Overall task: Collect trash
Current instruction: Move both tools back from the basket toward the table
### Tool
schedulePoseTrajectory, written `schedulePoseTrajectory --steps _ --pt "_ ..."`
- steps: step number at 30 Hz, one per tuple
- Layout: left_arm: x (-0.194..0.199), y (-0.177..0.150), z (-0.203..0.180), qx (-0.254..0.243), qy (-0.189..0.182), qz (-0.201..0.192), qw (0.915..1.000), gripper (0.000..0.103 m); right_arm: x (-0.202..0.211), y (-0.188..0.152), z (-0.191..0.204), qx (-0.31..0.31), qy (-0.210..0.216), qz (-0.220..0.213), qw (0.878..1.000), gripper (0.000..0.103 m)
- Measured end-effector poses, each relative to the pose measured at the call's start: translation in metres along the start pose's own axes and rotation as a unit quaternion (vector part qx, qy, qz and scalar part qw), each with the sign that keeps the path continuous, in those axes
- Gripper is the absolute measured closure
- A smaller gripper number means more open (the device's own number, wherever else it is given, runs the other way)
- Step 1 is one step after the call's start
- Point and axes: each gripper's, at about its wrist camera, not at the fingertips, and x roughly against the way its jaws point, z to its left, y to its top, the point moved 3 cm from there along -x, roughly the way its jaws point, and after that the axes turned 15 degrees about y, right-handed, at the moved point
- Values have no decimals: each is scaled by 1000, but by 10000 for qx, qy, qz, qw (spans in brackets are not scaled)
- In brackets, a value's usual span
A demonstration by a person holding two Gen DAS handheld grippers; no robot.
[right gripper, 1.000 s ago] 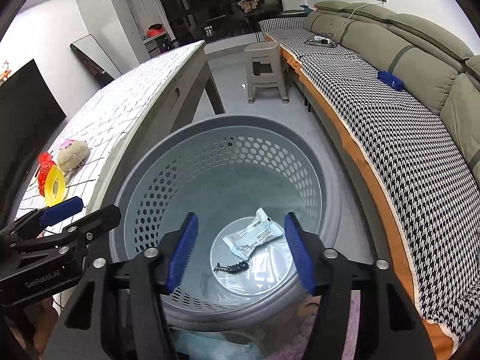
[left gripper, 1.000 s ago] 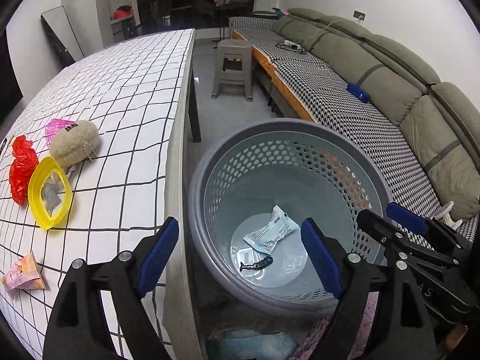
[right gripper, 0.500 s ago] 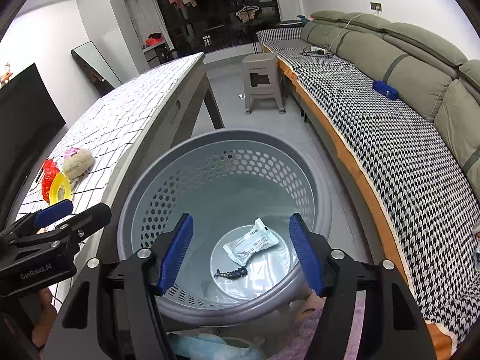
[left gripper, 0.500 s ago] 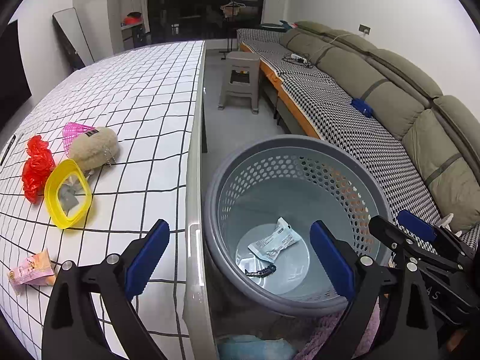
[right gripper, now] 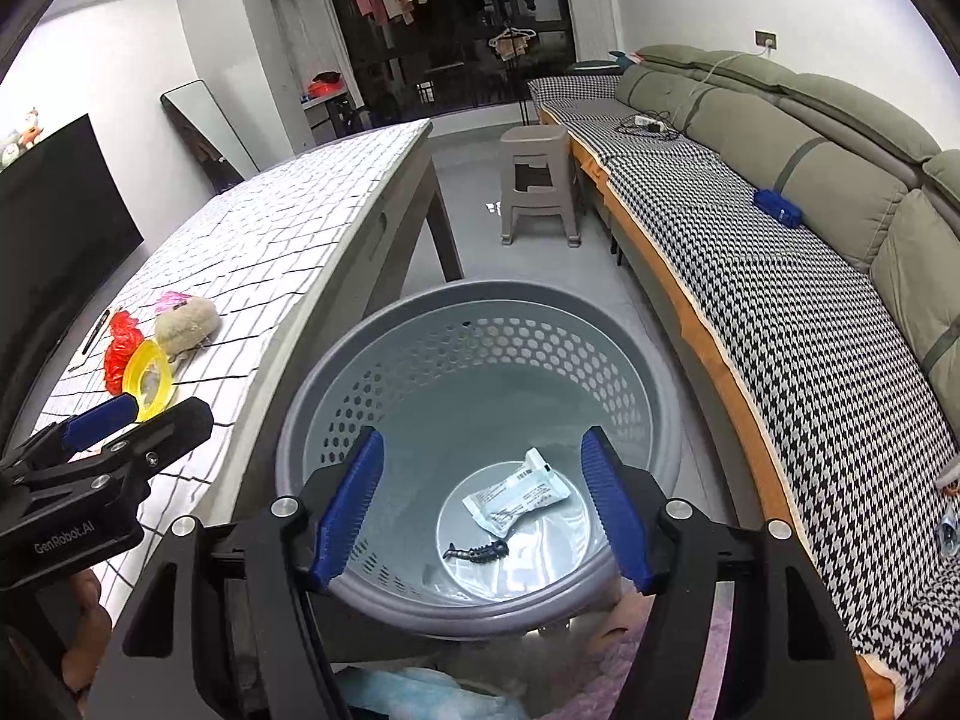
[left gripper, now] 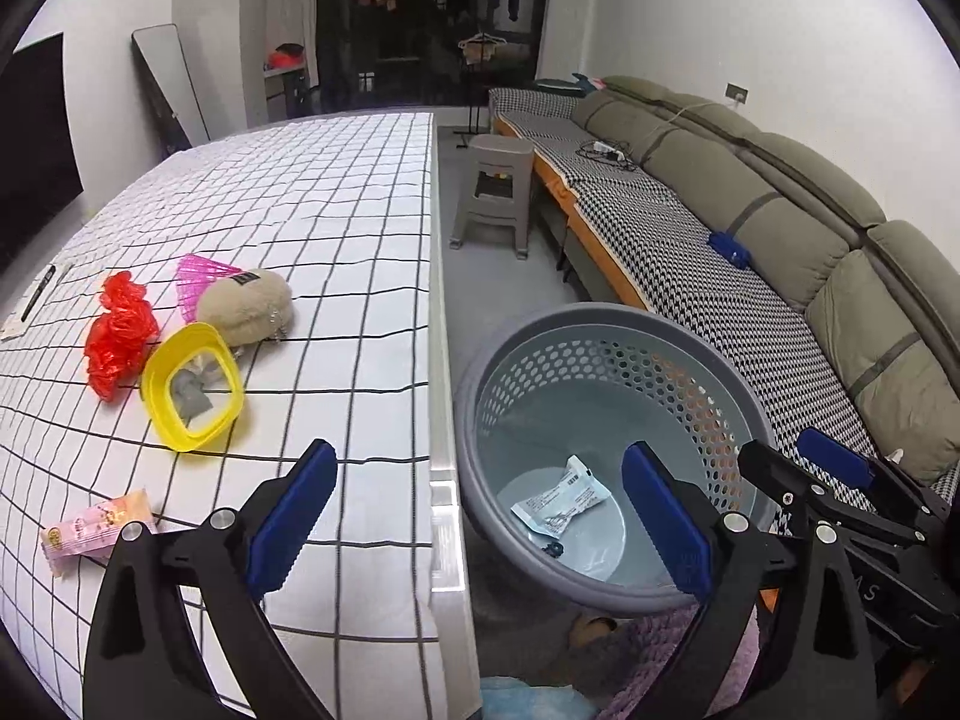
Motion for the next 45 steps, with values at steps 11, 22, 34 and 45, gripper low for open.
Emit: schedulePoseTrajectory --steps 11,22,34,45 --pt "18 -10 40 330 211 -132 9991 8 -3 -5 34 264 220 24 9994 34" --pt "18 -23 87 718 572 -27 9958 8 -23 -11 76 638 554 217 9962 32" --pt "17 -41 156 1279 1207 105 9844 8 -55 -10 126 1127 984 594 9870 32" --pt "12 -63 199 1330 1638 383 9767 8 -86 -19 169 1454 1319 913 9763 32"
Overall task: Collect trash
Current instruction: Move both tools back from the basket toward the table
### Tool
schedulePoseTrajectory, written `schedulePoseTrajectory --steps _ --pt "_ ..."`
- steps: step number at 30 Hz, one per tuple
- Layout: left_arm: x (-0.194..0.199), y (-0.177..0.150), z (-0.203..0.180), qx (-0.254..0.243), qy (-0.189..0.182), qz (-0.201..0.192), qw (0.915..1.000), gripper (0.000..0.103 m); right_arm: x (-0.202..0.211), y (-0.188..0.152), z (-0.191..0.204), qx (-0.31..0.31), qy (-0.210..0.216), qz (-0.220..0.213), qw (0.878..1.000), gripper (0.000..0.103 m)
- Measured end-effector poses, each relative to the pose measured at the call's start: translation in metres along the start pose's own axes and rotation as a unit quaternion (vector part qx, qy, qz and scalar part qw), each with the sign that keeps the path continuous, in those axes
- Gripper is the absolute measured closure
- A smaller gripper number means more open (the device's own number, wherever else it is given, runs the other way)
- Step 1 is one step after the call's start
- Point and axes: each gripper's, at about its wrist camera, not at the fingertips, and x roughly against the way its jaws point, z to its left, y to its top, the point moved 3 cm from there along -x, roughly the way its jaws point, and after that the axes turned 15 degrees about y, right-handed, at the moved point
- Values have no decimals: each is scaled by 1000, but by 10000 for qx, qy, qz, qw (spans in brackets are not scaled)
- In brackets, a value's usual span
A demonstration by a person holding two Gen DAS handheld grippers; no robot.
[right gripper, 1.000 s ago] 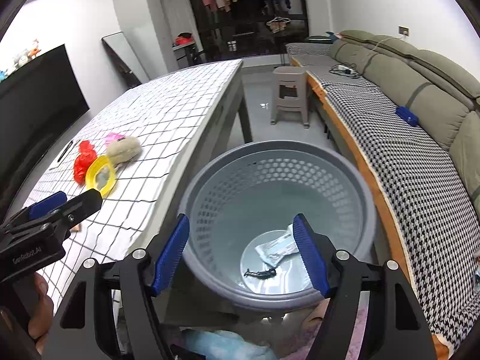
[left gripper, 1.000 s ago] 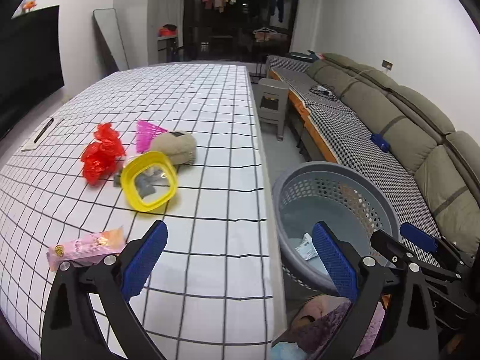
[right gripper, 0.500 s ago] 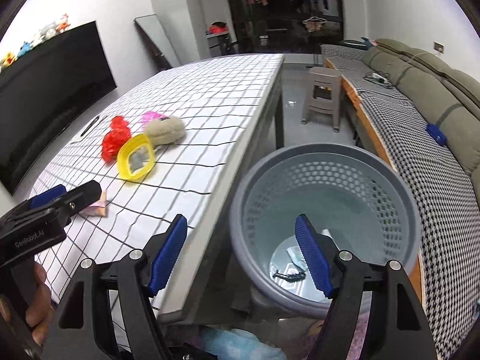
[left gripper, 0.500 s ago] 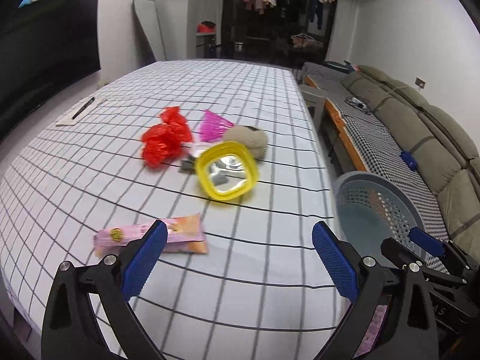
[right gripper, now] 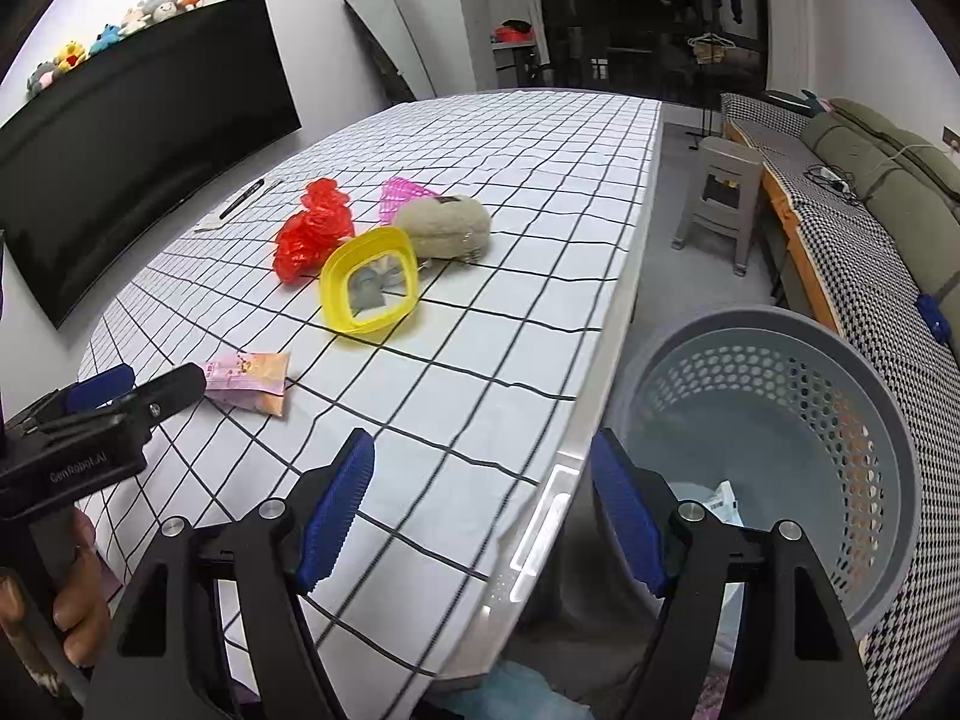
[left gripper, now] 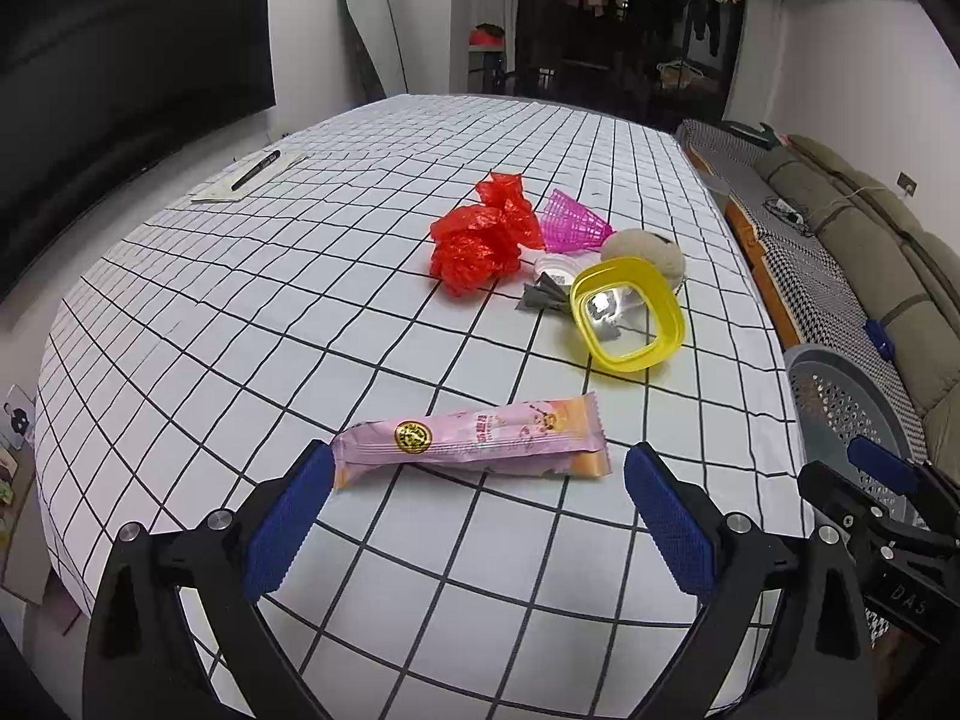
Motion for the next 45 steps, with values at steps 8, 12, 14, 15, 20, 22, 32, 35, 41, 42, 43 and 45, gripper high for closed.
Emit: schedulePoseTrajectory --steps 8,12,14,15,20,22,32,35,41,42,43,45 --pt "-25 -4 -2 -220 242 261 9991 8 -8 2 -1 -34 -40 81 10000 32" --pt "-39 -2 -4 -316 332 397 9982 8 -12 6 -5 -170 60 127 9998 32" --pt "-45 -1 -3 -287 337 465 9979 8 -13 8 -7 -205 76 125 9997 32" --pt "-48 0 -2 -262 358 486 9978 8 -14 9 -7 -202 65 127 9997 32" --pt "-57 10 4 -70 383 536 9978 8 -20 13 -8 -198 73 170 9996 32" --pt "-59 14 5 -5 371 543 9978 8 -23 14 -8 -204 86 184 9996 32" --pt "-55 32 13 -37 263 419 9988 8 -27 16 -10 -236 107 204 9995 32" --pt "-50 31 17 -140 178 345 9991 8 -26 16 -9 -251 142 203 9994 32" --pt "-42 33 20 -709 -156 88 9973 8 -26 15 -6 -256 183 215 9993 32" --pt "-42 34 21 -832 -289 86 9961 8 -25 15 -5 -250 188 216 9993 32" --pt "-42 34 21 -950 -424 88 9945 8 -25 15 -4 -245 194 215 9993 32" --pt "-44 34 20 -1229 -607 65 9905 8 -24 15 -2 -247 214 209 9992 32"
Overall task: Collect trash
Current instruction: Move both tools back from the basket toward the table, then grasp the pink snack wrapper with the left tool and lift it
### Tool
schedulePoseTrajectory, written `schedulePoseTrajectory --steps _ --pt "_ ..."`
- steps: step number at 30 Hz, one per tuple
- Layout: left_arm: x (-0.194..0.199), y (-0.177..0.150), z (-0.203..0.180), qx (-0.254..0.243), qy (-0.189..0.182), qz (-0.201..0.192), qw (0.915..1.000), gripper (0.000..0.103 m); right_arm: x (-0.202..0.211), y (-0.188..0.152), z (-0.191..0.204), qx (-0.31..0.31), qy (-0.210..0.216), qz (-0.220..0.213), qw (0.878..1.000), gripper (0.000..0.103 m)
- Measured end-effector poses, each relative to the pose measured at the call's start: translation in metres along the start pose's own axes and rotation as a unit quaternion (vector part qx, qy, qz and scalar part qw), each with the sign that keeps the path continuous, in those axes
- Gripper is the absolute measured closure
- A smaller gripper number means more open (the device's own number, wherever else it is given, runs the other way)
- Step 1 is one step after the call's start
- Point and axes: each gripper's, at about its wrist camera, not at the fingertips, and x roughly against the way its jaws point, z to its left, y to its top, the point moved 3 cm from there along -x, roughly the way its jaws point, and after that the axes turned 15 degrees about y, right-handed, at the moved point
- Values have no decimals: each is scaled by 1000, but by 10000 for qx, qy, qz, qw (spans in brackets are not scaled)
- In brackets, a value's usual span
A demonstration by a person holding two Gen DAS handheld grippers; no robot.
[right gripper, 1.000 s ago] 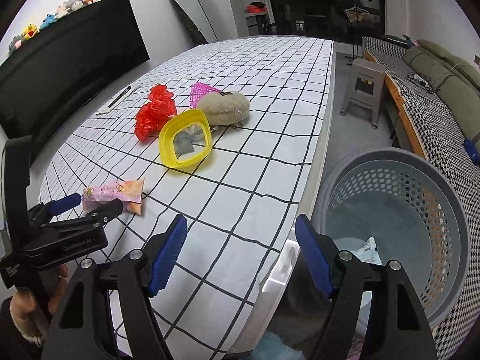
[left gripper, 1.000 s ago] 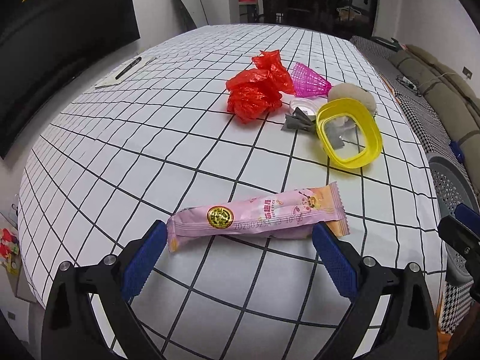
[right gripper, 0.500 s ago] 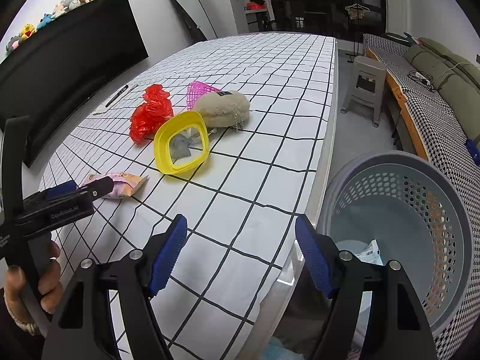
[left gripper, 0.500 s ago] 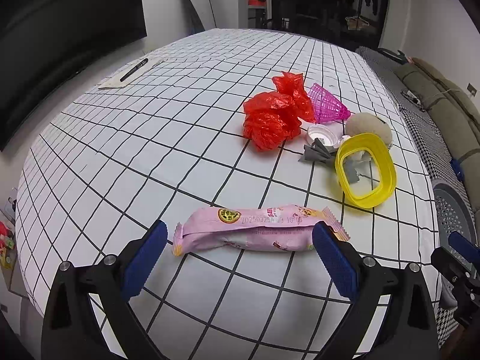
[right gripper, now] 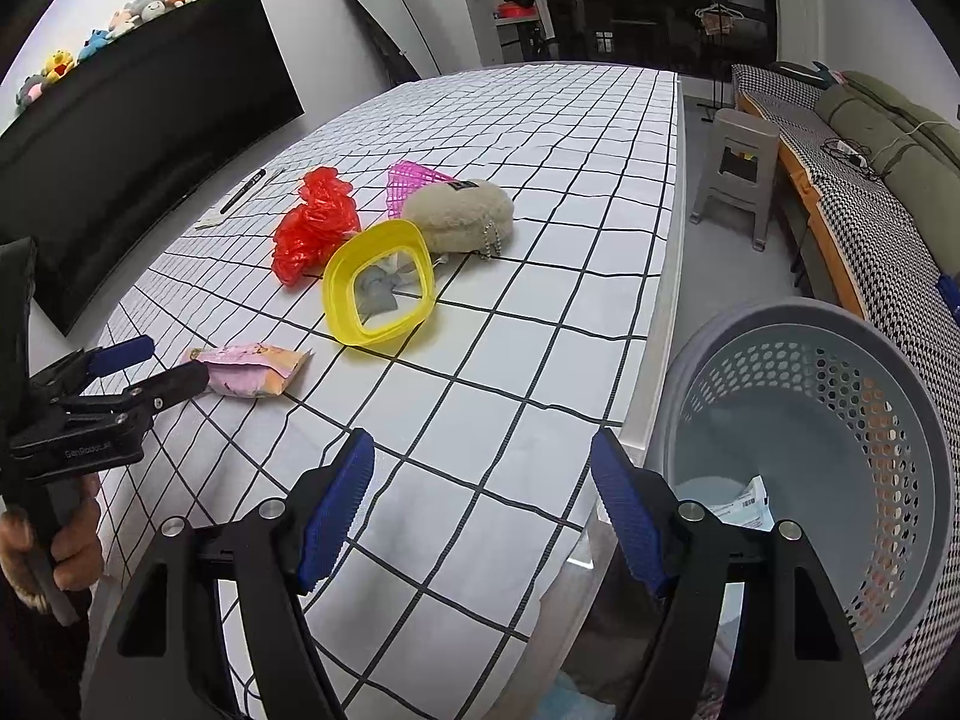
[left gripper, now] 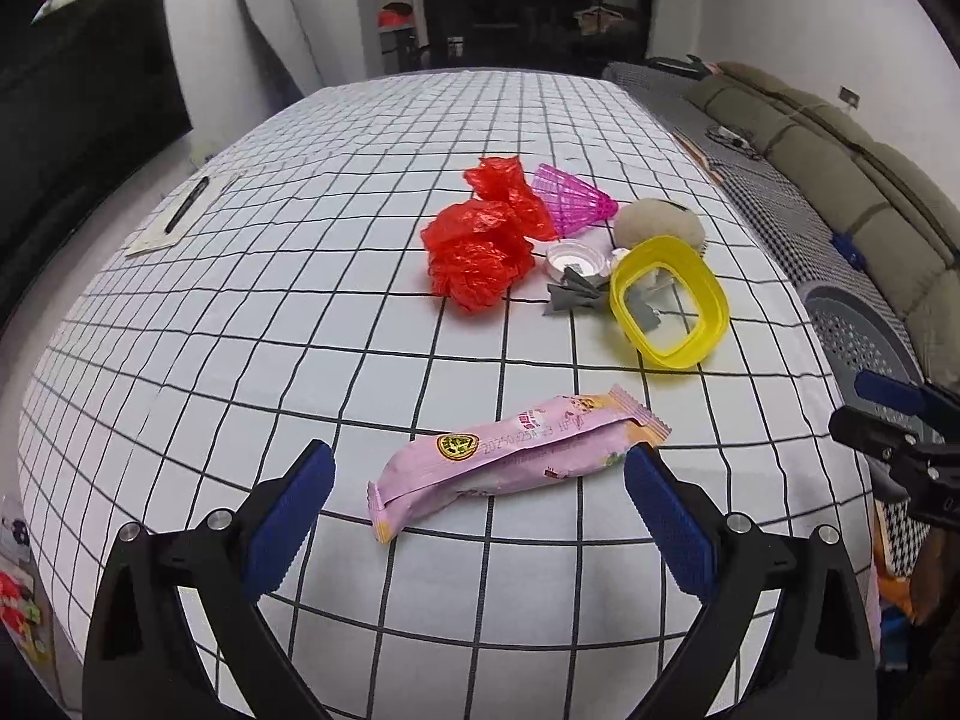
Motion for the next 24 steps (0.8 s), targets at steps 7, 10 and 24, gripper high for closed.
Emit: schedulePoseTrajectory --steps 7,10,24 --pt "-9 3 -1 -679 -283 -197 9971 8 -1 2 6 -40 63 19 10000 32" --pt "-17 6 -5 -911 -421 -203 9947 8 -1 3 10 2 77 29 10000 32" --pt "-43 2 -29 -1558 -846 123 9841 9 0 4 13 6 112 5 9999 32"
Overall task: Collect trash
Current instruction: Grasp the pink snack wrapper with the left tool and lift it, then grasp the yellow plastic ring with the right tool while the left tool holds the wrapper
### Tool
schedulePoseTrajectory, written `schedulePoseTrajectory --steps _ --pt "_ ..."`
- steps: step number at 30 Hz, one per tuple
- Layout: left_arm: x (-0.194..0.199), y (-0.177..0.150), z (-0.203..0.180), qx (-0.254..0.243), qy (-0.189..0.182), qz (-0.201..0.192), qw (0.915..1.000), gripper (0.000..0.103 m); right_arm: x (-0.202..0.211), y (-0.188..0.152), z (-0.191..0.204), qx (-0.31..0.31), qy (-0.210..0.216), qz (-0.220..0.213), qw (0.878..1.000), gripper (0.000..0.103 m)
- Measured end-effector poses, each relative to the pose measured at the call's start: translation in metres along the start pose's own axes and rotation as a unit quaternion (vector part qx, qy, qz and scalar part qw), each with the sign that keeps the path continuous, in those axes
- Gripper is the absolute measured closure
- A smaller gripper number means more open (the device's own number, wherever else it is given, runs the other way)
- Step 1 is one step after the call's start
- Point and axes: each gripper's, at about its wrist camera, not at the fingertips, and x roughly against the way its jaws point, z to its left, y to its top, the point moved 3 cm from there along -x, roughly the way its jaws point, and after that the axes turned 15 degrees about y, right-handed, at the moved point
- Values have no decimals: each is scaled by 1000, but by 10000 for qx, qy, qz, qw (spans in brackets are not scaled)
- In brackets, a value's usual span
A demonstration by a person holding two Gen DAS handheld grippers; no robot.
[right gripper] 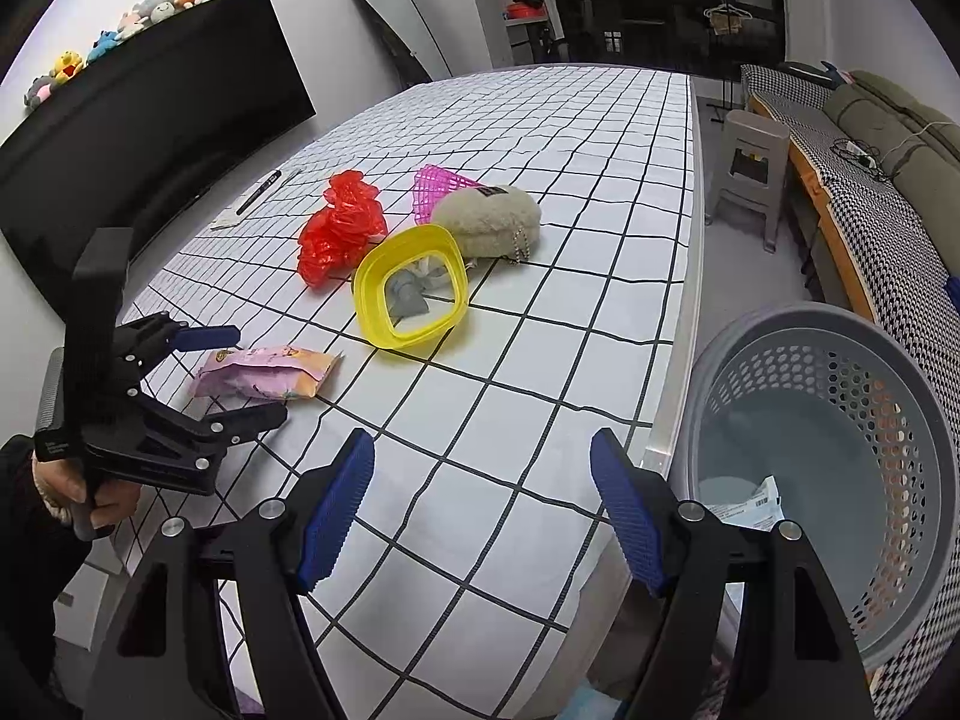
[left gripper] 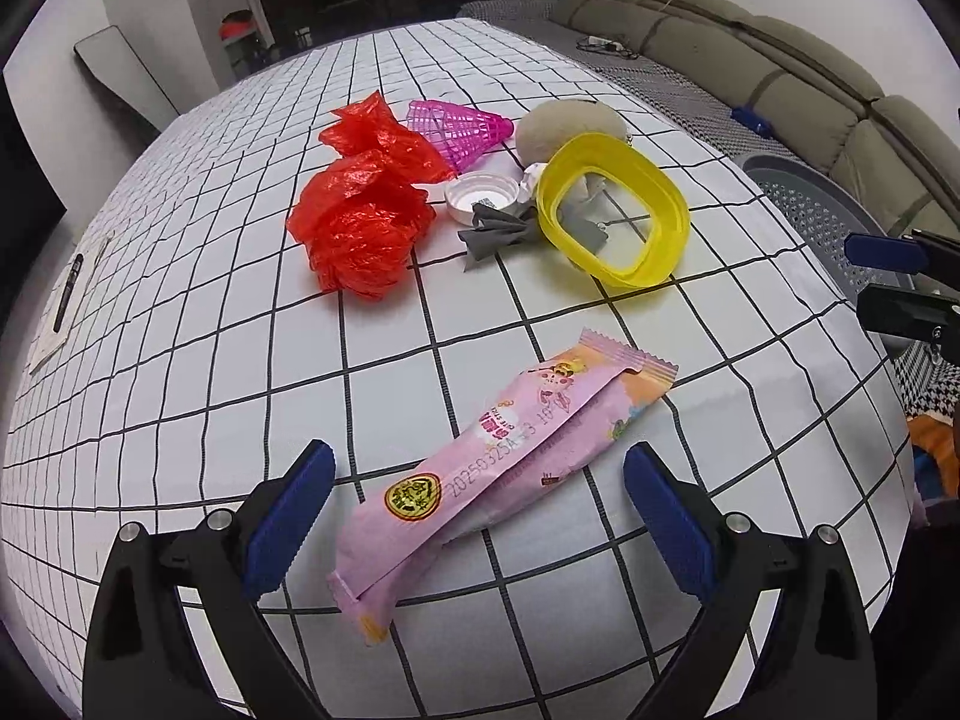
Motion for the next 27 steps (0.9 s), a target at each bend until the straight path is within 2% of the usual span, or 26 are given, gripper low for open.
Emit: schedulePoseTrajectory --steps 1,4,6,10,14,15,20,23,27 --pt "0 0 -1 29 -32 7 10000 10 0 0 -1 -10 5 0 10000 32" --pt "-2 -1 -3 122 -148 57 9998 21 0 0 -2 -24 15 1 10000 32" --pt "0 -1 -4 199 -253 102 9994 33 0 0 -2 -24 19 -2 10000 32" --pt "6 -5 -6 350 -248 155 9990 49 0 0 -3 -46 43 -13 10000 32" --pt "13 -10 -4 730 -340 242 9965 76 -1 0 -4 -52 77 -22 10000 32" --pt "14 -12 -4 880 -385 283 9950 81 -1 0 -4 -47 86 -25 9999 32" --pt "26 -18 -5 1323 -119 204 9909 82 -2 1 -2 6 123 -44 9999 32" --pt "38 -19 -1 1561 226 54 9875 83 -3 5 1 62 156 -85 9998 32" --pt "57 -21 2 1953 730 -164 9779 83 -9 12 6 144 195 -86 9997 32"
